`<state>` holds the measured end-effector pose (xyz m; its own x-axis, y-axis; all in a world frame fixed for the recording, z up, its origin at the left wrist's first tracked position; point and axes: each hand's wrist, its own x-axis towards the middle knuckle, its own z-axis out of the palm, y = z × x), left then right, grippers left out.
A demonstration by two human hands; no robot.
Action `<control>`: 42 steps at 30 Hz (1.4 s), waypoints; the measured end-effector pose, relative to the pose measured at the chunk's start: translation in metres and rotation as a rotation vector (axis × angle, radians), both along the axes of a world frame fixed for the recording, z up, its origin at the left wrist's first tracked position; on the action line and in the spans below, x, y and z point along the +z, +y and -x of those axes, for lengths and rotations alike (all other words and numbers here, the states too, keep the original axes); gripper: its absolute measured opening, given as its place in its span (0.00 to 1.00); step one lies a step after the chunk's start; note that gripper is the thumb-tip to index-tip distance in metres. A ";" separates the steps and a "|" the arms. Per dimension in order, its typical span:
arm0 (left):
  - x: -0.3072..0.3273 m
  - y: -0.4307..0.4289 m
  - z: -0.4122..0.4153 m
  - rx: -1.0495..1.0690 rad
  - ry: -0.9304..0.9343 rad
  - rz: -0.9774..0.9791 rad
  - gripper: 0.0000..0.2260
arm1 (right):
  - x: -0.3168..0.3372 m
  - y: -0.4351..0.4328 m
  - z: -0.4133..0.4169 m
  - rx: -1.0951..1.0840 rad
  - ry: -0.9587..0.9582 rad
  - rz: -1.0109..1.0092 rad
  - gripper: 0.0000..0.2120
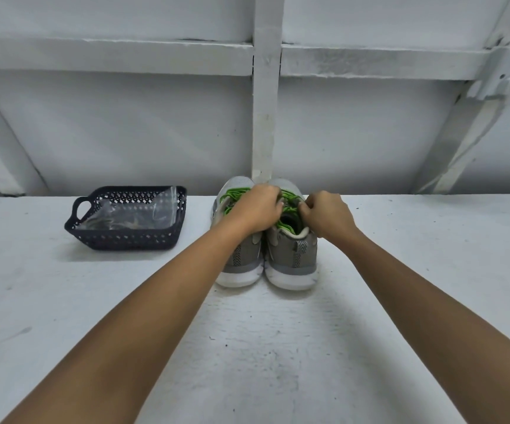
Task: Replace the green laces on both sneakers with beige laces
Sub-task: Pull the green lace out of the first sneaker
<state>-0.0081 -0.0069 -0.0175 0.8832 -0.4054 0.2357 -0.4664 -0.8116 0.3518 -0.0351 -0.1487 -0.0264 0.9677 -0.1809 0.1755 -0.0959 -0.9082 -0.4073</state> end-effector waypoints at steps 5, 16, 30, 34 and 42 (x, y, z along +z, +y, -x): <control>0.002 0.005 0.019 -0.041 -0.015 -0.007 0.12 | 0.004 -0.002 0.020 0.008 0.000 -0.033 0.17; -0.001 0.022 0.110 -0.118 -0.008 0.009 0.15 | -0.003 0.000 0.099 0.083 -0.073 -0.001 0.16; -0.007 0.027 0.146 0.009 0.268 0.281 0.09 | -0.018 -0.001 0.129 0.104 -0.109 -0.265 0.11; -0.004 0.032 0.137 0.041 0.528 0.545 0.08 | -0.018 0.000 0.130 0.096 -0.071 -0.343 0.10; 0.010 0.057 0.124 0.013 0.939 1.157 0.06 | -0.015 -0.007 0.127 0.147 -0.012 -0.275 0.12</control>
<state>-0.1324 0.0501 -0.0074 0.8932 -0.3868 -0.2294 0.2946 0.1179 0.9483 -0.1618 -0.1557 -0.0410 0.9853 -0.0811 0.1506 0.0347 -0.7674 -0.6402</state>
